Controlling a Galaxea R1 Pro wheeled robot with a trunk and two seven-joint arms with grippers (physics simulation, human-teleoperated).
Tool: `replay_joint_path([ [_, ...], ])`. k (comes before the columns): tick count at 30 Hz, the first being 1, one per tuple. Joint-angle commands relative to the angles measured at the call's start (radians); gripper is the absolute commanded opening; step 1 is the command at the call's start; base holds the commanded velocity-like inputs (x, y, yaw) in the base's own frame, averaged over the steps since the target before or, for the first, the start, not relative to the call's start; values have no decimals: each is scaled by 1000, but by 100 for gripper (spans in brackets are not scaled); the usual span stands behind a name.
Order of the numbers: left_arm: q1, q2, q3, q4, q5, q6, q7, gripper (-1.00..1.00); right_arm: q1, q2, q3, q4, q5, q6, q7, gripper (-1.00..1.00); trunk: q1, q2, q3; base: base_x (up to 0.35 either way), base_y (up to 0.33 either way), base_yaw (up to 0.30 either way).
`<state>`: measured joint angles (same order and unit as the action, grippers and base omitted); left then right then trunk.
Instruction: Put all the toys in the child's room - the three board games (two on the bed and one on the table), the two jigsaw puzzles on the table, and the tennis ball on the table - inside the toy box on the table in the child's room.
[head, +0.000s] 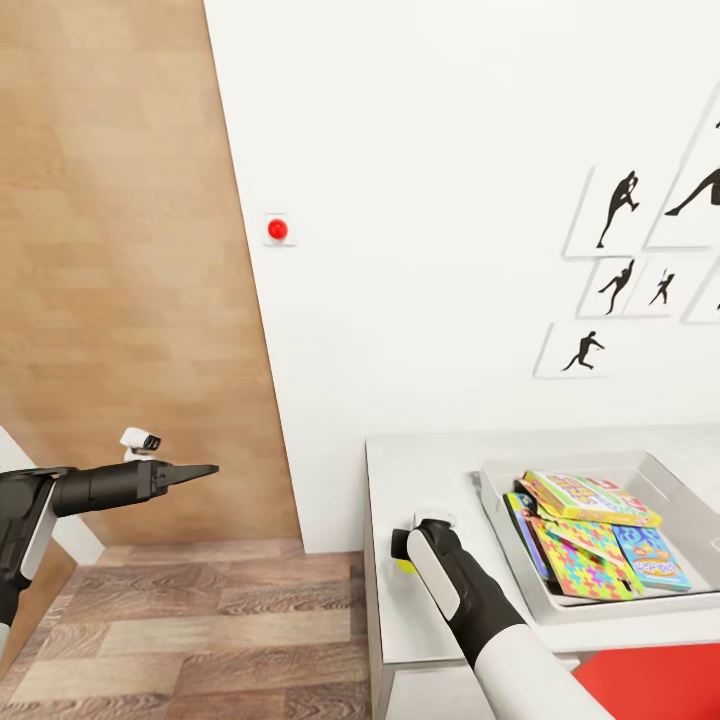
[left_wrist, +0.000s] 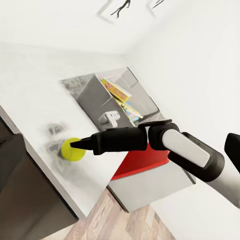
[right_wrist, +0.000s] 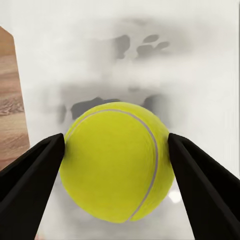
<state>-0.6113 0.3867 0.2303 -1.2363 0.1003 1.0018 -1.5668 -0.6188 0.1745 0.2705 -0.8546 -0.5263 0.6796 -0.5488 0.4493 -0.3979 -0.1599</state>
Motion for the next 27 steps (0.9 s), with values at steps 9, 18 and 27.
replay_joint_path([
  [9,-1,5,2,0,0,11,-4,100,8,0,0,-82,-11,6,-4,-100,1,-2,13,0,-4,0],
  [18,-1,6,3,0,0,11,-4,100,15,0,-1,-139,-11,8,38,-100,1,-2,27,0,-165,0],
  [27,-1,7,3,0,2,11,-4,100,25,0,-2,-313,-11,27,121,-100,1,-2,42,0,-155,0],
])
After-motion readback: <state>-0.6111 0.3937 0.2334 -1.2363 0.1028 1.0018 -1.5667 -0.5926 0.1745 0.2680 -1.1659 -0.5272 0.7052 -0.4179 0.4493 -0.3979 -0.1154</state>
